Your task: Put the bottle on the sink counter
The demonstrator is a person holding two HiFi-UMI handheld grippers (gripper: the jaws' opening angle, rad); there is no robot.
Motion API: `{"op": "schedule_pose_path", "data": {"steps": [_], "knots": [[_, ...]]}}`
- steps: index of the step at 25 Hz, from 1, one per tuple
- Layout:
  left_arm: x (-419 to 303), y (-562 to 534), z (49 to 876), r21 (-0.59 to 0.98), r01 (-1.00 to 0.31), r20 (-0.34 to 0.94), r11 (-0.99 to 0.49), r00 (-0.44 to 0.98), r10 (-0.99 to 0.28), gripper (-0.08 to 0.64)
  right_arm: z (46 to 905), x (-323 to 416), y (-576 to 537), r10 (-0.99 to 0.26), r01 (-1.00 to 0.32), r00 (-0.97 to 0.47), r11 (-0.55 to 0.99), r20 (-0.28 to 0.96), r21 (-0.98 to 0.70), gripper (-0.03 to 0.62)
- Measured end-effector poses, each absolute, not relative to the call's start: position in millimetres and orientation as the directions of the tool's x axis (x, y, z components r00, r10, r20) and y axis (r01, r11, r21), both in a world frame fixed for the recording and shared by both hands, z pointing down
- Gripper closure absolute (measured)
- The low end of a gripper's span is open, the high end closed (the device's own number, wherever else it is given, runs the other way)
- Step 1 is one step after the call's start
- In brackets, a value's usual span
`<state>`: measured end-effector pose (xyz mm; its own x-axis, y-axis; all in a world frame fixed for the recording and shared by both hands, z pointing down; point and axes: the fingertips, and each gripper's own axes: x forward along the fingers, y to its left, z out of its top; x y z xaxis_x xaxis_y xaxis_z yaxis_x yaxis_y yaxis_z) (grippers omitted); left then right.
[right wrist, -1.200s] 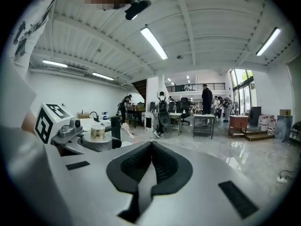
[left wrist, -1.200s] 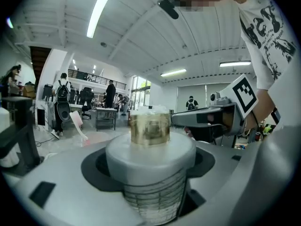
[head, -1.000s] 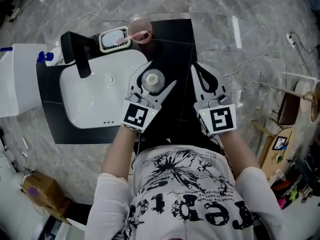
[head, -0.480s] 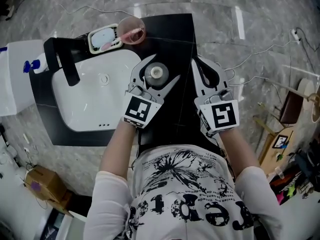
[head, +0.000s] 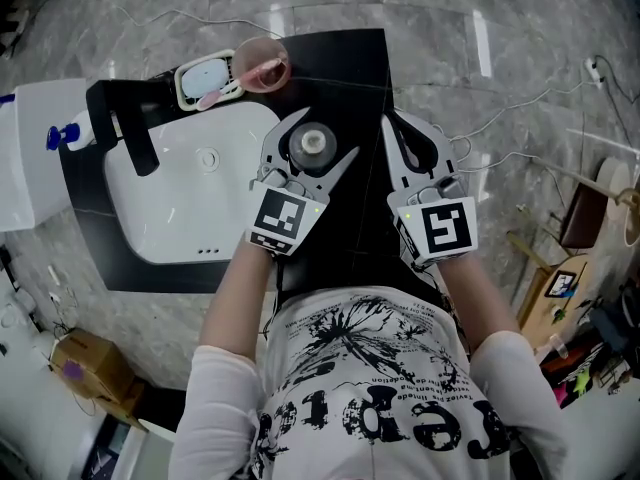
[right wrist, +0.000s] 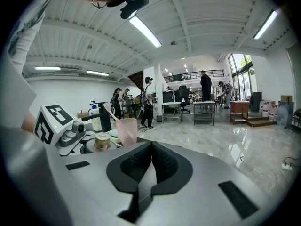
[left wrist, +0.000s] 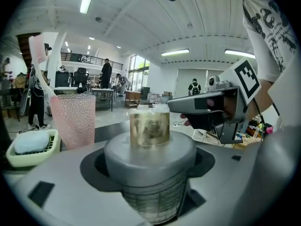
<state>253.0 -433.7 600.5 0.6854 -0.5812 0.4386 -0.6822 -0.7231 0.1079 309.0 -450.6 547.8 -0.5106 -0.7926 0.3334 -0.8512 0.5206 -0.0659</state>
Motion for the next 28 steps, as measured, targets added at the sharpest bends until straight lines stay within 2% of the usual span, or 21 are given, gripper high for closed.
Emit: {"op": "schedule_pose_path", "data": {"steps": [17, 22, 28], "knots": [[256.1, -405.6, 605.9, 0.147, -0.674, 0.490, -0.724, 0.685, -0.539, 0.186, 531.0, 306.7, -436.9, -0.804, -0.858, -0.498, 0.510, 0.326, -0.053, 0.577], [249.5, -399.9, 576.7, 0.095, -0.688, 0.443, -0.720, 0.677, -0.588, 0.178, 517.1, 303.1, -423.2, -0.815, -0.863, -0.485, 0.504, 0.316, -0.025, 0.577], [232.3, -386.2, 505.8, 0.014, -0.701, 0.309, -0.713, 0.681, -0.664, 0.179, 484.9, 286.3, -400.6, -0.833, -0.864, -0.477, 0.503, 0.280, 0.026, 0.577]]}}
